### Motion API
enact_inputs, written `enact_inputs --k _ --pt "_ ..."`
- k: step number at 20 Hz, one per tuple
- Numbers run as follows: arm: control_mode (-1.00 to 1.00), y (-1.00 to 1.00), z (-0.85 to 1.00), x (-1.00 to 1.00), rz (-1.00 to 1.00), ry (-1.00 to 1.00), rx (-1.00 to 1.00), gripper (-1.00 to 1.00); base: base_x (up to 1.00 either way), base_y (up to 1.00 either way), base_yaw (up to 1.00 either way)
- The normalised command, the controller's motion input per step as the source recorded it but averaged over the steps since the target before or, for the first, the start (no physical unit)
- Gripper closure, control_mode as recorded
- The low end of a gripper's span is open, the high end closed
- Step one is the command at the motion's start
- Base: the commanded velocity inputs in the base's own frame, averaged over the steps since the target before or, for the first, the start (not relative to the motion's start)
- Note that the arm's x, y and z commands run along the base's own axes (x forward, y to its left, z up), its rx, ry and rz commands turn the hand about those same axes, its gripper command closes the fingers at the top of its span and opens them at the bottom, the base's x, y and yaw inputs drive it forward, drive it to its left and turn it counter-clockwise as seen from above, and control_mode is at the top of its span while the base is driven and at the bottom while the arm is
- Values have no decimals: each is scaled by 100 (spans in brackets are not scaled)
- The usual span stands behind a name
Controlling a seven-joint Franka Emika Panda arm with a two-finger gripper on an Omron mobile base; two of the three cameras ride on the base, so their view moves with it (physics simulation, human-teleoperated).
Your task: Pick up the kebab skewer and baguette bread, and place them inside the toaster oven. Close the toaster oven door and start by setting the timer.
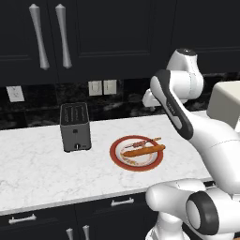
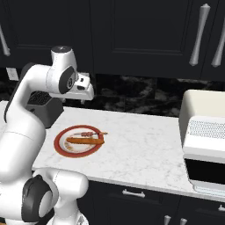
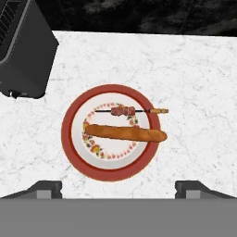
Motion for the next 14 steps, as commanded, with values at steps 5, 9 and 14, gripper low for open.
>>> enact_inputs --k 5,9,14 --pt "100 0 0 0 0 0 0 -100 0 -14 0" --pt "100 0 0 0 0 0 0 -100 0 -47 0" --pt "100 0 0 0 0 0 0 -100 0 -41 0"
